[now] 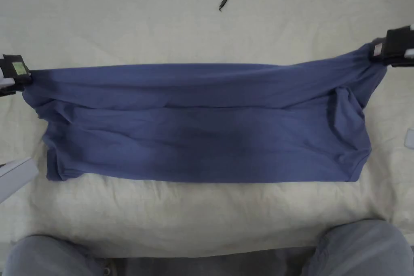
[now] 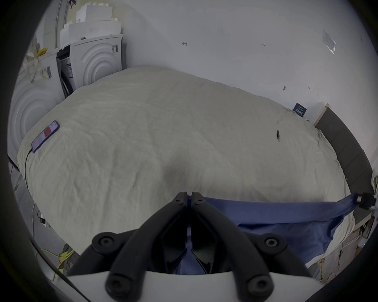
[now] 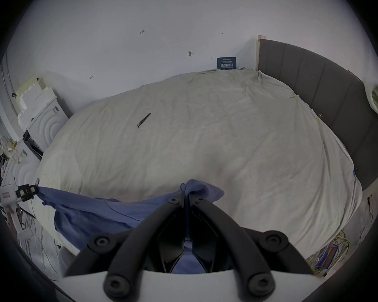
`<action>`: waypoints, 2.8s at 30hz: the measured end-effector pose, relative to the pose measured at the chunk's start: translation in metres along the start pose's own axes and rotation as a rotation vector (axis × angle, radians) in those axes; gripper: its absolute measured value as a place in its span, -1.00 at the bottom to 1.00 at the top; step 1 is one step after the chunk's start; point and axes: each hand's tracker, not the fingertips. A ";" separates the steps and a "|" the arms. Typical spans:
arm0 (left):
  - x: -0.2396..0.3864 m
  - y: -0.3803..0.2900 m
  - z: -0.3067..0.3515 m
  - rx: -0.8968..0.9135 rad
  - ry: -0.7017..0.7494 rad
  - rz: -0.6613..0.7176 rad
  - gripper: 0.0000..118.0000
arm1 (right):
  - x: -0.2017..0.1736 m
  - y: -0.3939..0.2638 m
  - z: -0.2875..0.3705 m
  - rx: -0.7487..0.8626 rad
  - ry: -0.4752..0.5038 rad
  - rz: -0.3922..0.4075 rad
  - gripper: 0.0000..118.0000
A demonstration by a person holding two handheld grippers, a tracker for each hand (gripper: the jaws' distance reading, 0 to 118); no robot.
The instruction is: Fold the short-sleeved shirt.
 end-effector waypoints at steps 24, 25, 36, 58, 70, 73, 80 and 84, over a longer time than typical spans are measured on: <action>-0.006 -0.121 -0.028 -0.191 0.124 -0.044 -0.78 | 0.042 -0.145 -0.055 -0.185 -0.108 -0.111 -0.96; -0.005 -0.120 -0.026 -0.182 0.129 -0.051 -0.60 | 0.041 -0.145 -0.055 -0.181 -0.118 -0.097 -0.94; 0.004 -0.077 0.021 0.072 0.193 -0.069 0.95 | -0.005 -0.108 0.030 0.132 -0.350 0.196 0.80; 0.116 -0.079 0.064 0.493 -0.091 -0.273 -0.94 | -0.068 -0.106 0.069 0.602 -0.108 0.105 0.54; 0.105 -0.084 0.055 0.438 -0.072 -0.255 -1.00 | -0.079 -0.117 0.057 0.549 -0.073 0.113 -1.00; 0.103 -0.084 0.055 0.430 -0.076 -0.255 -1.00 | -0.080 -0.117 0.057 0.553 -0.062 0.101 -1.00; 0.079 -0.068 0.051 0.355 -0.134 -0.208 -1.00 | -0.088 -0.115 0.053 0.545 -0.055 0.111 -1.00; 0.055 -0.049 0.045 0.234 -0.211 -0.161 -1.00 | -0.091 -0.113 0.050 0.527 -0.057 0.114 -1.00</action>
